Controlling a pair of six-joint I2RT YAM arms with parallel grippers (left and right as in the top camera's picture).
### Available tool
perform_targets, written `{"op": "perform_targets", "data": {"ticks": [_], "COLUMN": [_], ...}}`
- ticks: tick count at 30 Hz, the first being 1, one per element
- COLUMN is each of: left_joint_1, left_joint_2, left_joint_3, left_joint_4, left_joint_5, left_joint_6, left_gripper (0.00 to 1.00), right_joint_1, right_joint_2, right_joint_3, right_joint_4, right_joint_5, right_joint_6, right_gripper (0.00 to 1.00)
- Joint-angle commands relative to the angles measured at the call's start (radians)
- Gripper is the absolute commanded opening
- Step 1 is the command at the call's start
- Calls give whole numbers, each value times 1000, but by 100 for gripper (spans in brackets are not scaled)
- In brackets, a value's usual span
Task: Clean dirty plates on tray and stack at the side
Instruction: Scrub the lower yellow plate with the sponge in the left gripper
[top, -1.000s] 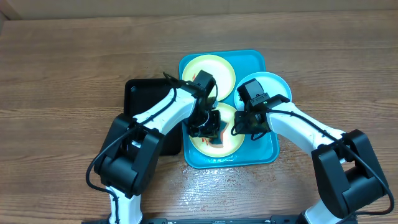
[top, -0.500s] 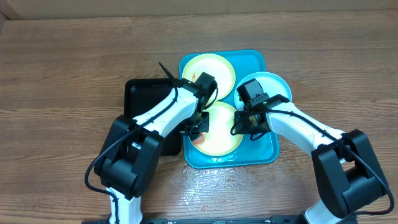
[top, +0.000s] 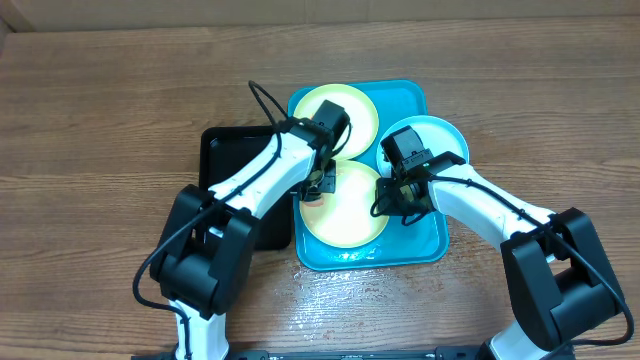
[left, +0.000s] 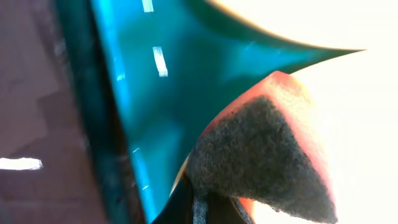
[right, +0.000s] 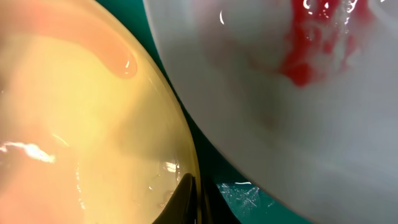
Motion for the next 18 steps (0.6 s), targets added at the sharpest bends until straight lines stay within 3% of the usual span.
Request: {"op": "perform_targets", "data": {"ticks": [1, 10, 14, 18], "left_joint_1": [18, 7, -15, -27], "left_joint_2": [32, 58, 58, 58], "left_joint_3": [14, 14, 14, 14], "left_joint_4": [40, 53, -8, -83], "left_joint_5": [216, 612, 582, 402], "left_joint_6": [81, 156, 185, 178], "left_gripper": [4, 4, 4, 4], "right_joint_1": [-10, -10, -10, -10], "right_joint_2": [5, 5, 5, 5], "right_joint_3": [-3, -3, -3, -3], "right_joint_4": [-11, -11, -12, -15], "right_joint_5": [78, 78, 78, 78], "right_joint_6": [-3, -3, -3, -3], "right_gripper": [4, 4, 4, 4]}}
